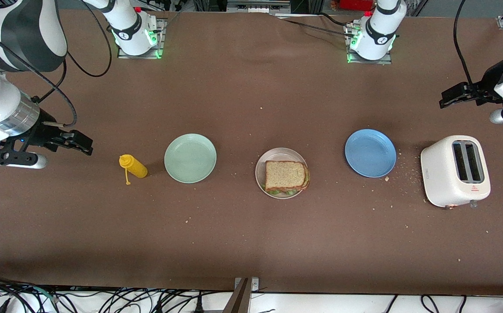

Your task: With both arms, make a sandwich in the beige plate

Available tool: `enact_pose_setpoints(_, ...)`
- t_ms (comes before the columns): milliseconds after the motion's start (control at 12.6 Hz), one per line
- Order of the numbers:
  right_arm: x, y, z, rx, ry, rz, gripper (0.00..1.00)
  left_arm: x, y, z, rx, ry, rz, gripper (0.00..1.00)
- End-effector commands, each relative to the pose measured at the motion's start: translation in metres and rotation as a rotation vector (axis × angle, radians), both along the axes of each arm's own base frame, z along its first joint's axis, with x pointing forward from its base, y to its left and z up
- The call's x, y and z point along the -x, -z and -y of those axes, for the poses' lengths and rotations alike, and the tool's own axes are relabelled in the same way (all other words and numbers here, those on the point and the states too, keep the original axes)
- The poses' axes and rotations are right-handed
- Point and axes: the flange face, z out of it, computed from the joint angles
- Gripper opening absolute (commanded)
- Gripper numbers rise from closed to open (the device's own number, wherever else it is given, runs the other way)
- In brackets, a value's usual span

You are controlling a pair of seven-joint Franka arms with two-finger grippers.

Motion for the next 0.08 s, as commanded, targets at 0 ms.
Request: enact_pose_setpoints(0,0.0035,-0.0062,-0.0009,-0.018,0.015,-0.005,0.99,-0.0032,0.0065,-0.001,0.006,0.006,-0.019,1.0)
